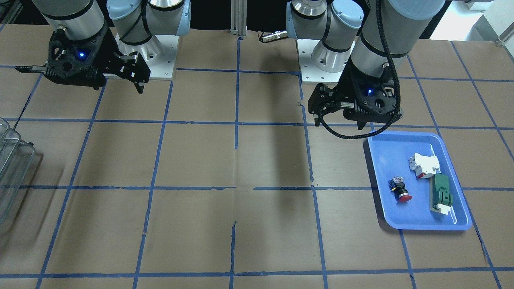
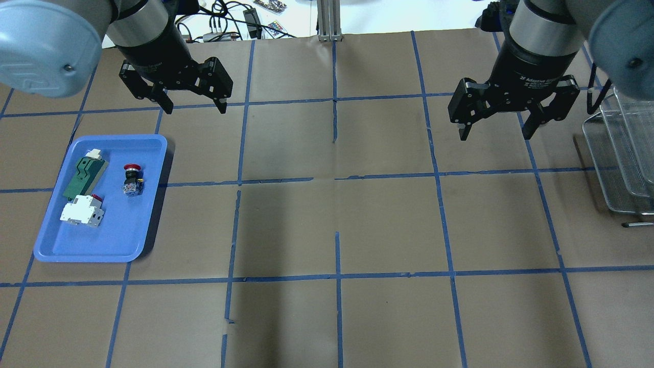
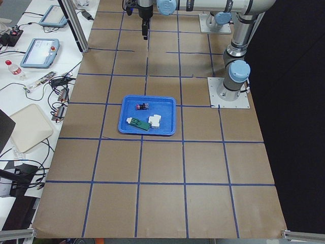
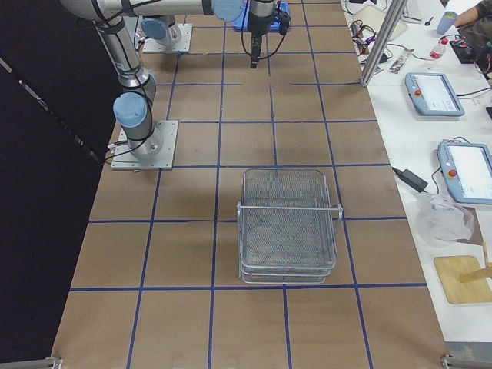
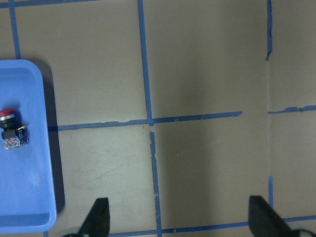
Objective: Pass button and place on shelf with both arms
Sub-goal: 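Reach the left gripper down to the red push button in the blue tray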
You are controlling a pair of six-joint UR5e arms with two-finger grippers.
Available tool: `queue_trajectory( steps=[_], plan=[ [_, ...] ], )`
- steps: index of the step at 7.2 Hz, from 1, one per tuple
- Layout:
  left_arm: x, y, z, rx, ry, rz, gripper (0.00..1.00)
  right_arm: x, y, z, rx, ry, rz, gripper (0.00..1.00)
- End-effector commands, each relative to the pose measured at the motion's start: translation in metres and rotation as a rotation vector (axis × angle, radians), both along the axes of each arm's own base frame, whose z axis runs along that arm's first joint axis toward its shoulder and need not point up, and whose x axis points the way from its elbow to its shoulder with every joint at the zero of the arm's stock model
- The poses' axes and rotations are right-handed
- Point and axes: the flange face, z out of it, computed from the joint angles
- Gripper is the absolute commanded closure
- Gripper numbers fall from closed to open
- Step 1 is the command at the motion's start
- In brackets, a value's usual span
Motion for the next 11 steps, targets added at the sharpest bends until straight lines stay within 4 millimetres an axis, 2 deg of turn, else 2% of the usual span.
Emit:
queue_trajectory(
  steps=[1, 3, 4, 5, 6, 7, 8, 9, 10, 11],
  plan=[
    [0.000, 0.000, 0.000, -0.002, -0.001, -0.001, 0.00, -0.001, 0.001, 0.001, -0.002, -0.001, -0.002, 0.00],
    [0.004, 0.000, -0.002, -0.003, -0.003, 0.000, 0.00, 0.000, 0.001, 0.001, -0.002, 0.001, 0.000, 0.00],
    [0.026, -0.008, -0.017, 0.020, -0.015, 0.055, 0.00, -0.002, 0.000, 0.001, -0.003, 0.002, -0.003, 0.00],
    [0.058, -0.028, -0.029, -0.006, -0.072, 0.125, 0.00, -0.002, 0.000, 0.001, -0.003, 0.002, -0.003, 0.00],
    [0.103, -0.045, -0.047, 0.013, -0.071, 0.171, 0.00, -0.002, 0.001, 0.002, -0.005, 0.002, -0.003, 0.00],
    [0.163, -0.055, -0.082, 0.080, -0.059, 0.227, 0.00, -0.001, 0.001, 0.003, -0.006, 0.001, -0.003, 0.00],
    [0.203, -0.059, -0.119, 0.120, -0.048, 0.239, 0.00, -0.002, 0.001, 0.003, -0.006, 0.001, -0.003, 0.00],
    [0.238, -0.061, -0.149, 0.115, -0.047, 0.168, 0.00, -0.002, 0.001, 0.003, -0.009, -0.001, -0.005, 0.00],
    [0.266, -0.061, -0.168, 0.094, -0.048, 0.162, 0.00, -0.002, 0.000, 0.004, -0.020, -0.001, -0.003, 0.00],
    [0.277, -0.060, -0.201, 0.136, -0.033, 0.182, 0.00, 0.000, 0.000, 0.005, -0.022, -0.001, 0.000, 0.00]
  ],
)
